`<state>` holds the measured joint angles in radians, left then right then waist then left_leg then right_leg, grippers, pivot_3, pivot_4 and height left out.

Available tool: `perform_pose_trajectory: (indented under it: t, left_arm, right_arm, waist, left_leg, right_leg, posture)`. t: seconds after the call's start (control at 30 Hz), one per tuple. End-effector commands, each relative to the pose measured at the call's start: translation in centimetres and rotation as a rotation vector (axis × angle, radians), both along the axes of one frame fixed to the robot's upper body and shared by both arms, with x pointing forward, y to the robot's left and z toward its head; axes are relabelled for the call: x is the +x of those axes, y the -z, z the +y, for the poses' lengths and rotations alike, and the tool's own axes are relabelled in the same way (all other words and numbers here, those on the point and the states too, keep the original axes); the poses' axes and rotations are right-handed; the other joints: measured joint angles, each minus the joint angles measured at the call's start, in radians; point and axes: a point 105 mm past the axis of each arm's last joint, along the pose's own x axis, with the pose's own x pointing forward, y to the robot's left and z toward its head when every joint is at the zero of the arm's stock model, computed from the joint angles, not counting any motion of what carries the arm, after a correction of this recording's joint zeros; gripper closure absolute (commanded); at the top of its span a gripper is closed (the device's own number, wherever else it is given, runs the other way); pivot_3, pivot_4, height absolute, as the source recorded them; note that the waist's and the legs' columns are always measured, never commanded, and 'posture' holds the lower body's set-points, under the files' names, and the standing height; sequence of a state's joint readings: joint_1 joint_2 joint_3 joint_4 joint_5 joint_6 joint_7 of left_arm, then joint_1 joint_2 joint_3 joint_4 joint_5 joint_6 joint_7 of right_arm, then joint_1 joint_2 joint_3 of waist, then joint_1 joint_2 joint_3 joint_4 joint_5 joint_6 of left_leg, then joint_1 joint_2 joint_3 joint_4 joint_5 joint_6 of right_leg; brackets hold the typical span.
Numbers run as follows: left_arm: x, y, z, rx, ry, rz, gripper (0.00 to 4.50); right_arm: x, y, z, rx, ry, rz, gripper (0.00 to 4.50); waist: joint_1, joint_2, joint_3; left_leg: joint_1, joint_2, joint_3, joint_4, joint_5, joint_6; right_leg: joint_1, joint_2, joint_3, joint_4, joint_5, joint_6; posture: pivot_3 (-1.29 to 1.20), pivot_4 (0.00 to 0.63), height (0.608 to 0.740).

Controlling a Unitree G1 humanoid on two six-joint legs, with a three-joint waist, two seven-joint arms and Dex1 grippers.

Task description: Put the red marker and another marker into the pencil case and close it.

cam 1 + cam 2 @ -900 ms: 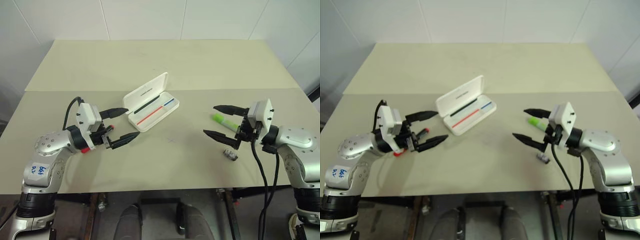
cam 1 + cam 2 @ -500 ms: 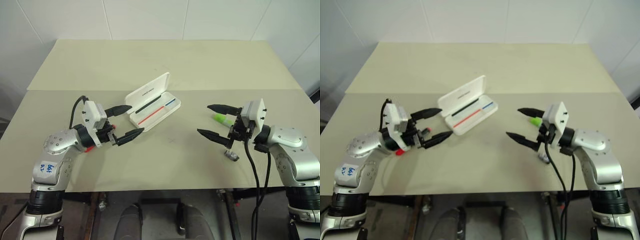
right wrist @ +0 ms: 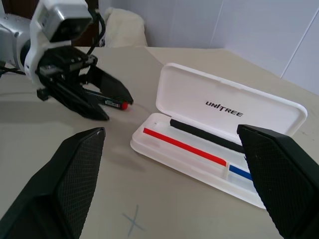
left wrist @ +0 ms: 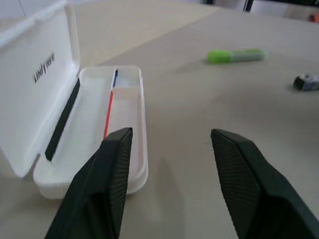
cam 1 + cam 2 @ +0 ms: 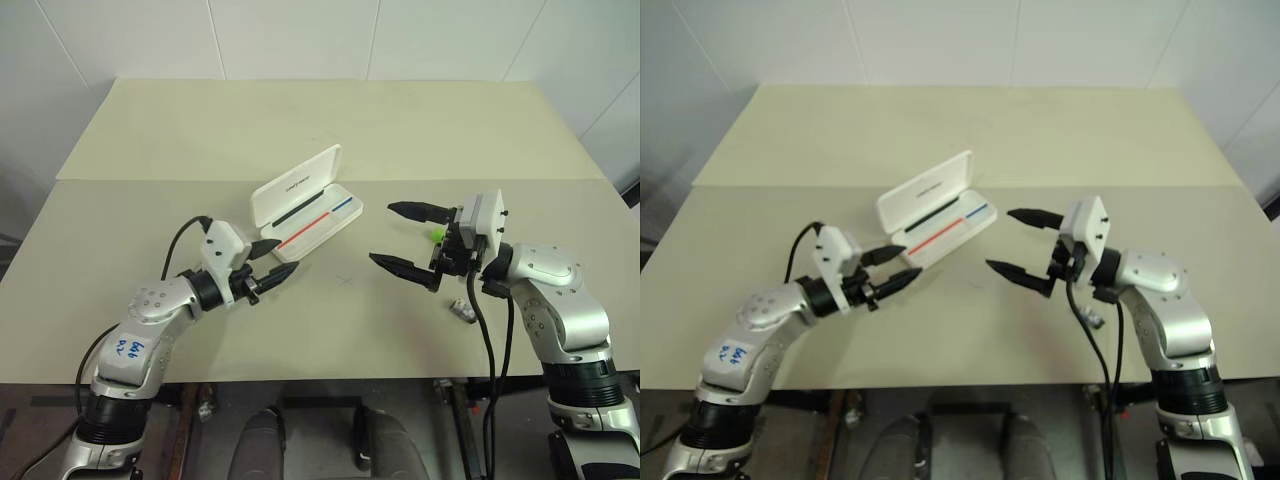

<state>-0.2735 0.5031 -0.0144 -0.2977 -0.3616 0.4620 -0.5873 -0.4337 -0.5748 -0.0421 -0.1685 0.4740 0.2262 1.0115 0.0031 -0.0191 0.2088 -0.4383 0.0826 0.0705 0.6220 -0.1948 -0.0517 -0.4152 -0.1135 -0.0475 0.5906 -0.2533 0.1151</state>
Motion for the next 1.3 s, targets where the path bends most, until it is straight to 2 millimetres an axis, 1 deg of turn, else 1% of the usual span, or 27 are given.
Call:
perform_pose_trajectory:
  t: [0.03, 0.13, 0.3, 0.57, 0.93, 1.07, 1.2, 1.3]
  left_arm:
    - [0.6, -0.7, -1.0, 0.019, -0.015, -0.037, 1.65]
    - [1.5, 0.0, -1.3, 0.050, -0.070, -0.016, 1.65]
    - [2.5, 0.6, -1.7, 0.071, -0.105, -0.005, 1.65]
    - [3.5, 1.0, -1.5, 0.093, -0.145, -0.008, 1.65]
    - [4.0, 1.6, -2.5, 0.142, -0.091, 0.051, 1.65]
    - [4.4, 1.4, -2.5, 0.151, -0.093, 0.058, 1.65]
    - [4.3, 1.8, -2.6, 0.166, -0.072, 0.102, 1.65]
    - [3.9, 2.5, -3.0, 0.180, -0.035, 0.163, 1.65]
  right_arm:
    - [-0.8, -0.8, 0.5, 0.028, -0.016, -0.039, 0.00]
    - [-0.9, -0.9, 0.6, 0.036, -0.015, -0.043, 0.00]
    - [-1.3, -1.2, 0.9, 0.046, -0.014, -0.052, 0.00]
    - [-1.4, -1.4, 0.6, 0.052, 0.011, -0.055, 0.00]
    - [-1.3, -2.3, 0.9, 0.069, 0.019, -0.085, 0.00]
    - [-1.2, -2.6, 1.0, 0.074, 0.016, -0.093, 0.00]
    - [-1.1, -2.9, 1.0, 0.077, 0.016, -0.101, 0.00]
    - [-1.2, -3.1, 1.0, 0.080, 0.015, -0.108, 0.00]
  waist:
    - [0.000, 0.000, 0.000]
    - [-0.001, 0.000, 0.000]
    - [-0.003, 0.000, 0.000]
    - [-0.002, 0.000, 0.000]
    - [-0.001, 0.000, 0.000]
    - [-0.001, 0.000, 0.000]
    - [-0.001, 0.000, 0.000]
    - [-0.002, 0.000, 0.000]
  left_leg:
    - [0.000, 0.000, 0.000, 0.000, 0.000, 0.000]
    - [0.001, 0.000, 0.000, 0.000, 0.000, 0.000]
    - [0.001, 0.000, 0.000, 0.000, 0.000, 0.000]
    - [0.000, 0.000, 0.000, 0.000, 0.000, 0.000]
    - [0.000, 0.000, 0.000, 0.000, 0.000, 0.000]
    - [0.000, 0.000, 0.000, 0.000, 0.000, 0.000]
    - [0.000, 0.000, 0.000, 0.000, 0.000, 0.000]
    - [0.000, 0.000, 0.000, 0.000, 0.000, 0.000]
  right_leg:
    - [0.000, 0.000, 0.000, 0.000, 0.000, 0.000]
    - [0.000, 0.000, 0.000, 0.001, 0.000, 0.000]
    - [0.000, 0.000, 0.000, 0.001, 0.000, 0.000]
    - [0.000, 0.000, 0.000, 0.001, 0.001, 0.002]
    - [0.000, 0.000, 0.000, 0.001, 0.001, 0.002]
    - [-0.001, 0.000, 0.000, 0.001, 0.001, 0.002]
    - [-0.001, 0.000, 0.000, 0.001, 0.001, 0.003]
    - [0.000, 0.000, 0.000, 0.001, 0.002, 0.003]
  posture:
    - [0.00, 0.150, 0.740]
    - [0.00, 0.150, 0.740]
    - [0.00, 0.150, 0.740]
    - [0.00, 0.150, 0.740]
    - [0.00, 0.150, 0.740]
    - [0.00, 0.150, 0.740]
    - [0.00, 0.150, 0.740]
    - [0.00, 0.150, 0.740]
